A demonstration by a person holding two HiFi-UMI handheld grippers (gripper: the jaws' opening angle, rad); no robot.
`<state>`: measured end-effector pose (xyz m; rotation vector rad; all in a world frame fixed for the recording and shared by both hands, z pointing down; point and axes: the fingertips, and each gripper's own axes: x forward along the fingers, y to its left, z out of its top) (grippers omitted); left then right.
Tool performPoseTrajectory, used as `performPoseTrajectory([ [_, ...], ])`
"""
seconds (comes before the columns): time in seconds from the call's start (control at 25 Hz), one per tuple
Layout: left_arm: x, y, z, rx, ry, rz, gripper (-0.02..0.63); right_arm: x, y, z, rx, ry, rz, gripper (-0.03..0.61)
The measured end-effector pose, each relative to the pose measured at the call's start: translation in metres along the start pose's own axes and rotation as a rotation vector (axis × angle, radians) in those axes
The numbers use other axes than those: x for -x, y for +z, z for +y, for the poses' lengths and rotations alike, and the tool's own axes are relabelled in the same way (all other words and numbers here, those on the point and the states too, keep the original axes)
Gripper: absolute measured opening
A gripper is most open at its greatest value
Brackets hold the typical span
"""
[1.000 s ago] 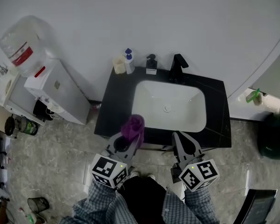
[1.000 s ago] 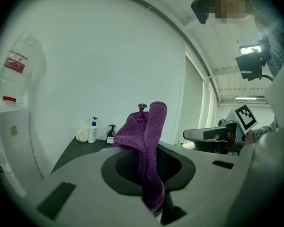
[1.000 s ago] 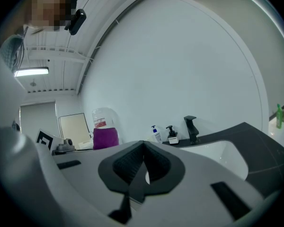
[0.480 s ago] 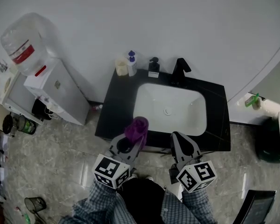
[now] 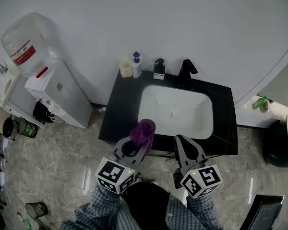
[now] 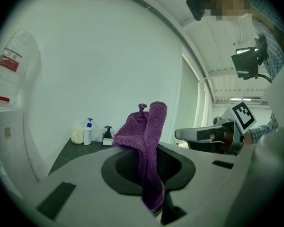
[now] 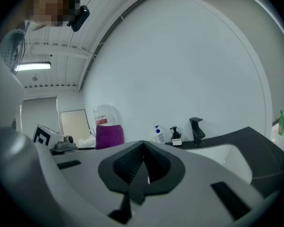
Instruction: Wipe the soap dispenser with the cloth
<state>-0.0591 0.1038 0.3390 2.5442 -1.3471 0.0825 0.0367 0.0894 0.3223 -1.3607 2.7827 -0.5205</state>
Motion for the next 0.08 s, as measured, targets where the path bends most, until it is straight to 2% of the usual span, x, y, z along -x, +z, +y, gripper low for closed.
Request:
performPoseTrajectory([
  [0.08,-0.0001,0.0015,-0.0011,0.001,-0.005,-0.004,0.057,-0.0003,-0.0009,0.0005,-0.005,-0.002,0.001,0.018],
])
